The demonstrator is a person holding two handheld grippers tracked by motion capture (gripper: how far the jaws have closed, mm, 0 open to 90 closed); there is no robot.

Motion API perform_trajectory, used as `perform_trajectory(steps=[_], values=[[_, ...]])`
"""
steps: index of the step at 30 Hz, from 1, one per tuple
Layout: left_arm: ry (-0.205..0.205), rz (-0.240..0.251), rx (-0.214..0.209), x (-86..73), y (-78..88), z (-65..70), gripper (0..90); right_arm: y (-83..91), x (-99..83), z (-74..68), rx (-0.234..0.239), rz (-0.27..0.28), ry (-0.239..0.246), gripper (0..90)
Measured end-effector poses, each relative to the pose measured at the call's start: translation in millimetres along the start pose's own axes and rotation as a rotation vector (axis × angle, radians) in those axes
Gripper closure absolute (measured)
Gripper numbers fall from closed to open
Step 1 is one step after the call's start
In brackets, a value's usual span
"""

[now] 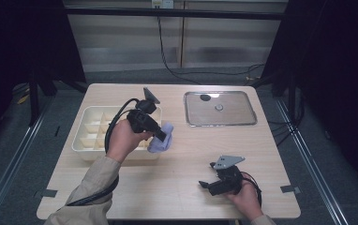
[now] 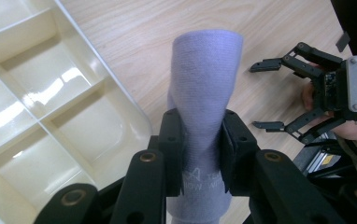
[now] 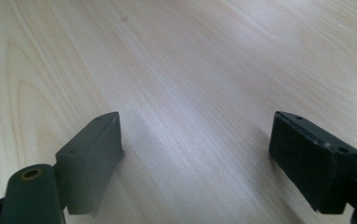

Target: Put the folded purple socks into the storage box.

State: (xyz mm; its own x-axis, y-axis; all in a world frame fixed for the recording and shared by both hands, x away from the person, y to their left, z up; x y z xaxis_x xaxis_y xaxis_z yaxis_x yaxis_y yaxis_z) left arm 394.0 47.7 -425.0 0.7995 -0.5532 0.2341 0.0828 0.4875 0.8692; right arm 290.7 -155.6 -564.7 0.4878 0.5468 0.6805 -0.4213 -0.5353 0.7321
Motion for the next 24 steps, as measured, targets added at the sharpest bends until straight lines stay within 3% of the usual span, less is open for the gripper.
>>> perform_trajectory(steps=[16, 24], values=[[0.03, 0.012, 0.022, -1.2, 9.7, -17.0, 73.2, 0.0, 0.0, 0.0, 0.0, 0.0, 0.0, 16.8], [0.027, 0.008, 0.039, 0.8, 9.8, -21.4, 73.2, 0.0, 0.1, 0.1, 0.0, 0.001, 0.002, 16.7]])
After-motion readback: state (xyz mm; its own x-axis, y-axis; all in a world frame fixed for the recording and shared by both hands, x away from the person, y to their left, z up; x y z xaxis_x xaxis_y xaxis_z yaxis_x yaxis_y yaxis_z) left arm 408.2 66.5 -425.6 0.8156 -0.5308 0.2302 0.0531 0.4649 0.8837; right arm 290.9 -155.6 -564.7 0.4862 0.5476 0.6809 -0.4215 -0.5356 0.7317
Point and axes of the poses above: each handheld gripper's, and its own axes: y roughly backward along the jaws, x roughly out of its top, z roughly to its right, the point moved 8 cm from there along -y, roughly forward along the jaws, and after that the axes turned 4 degrees about -z, right-handed, at the moved point
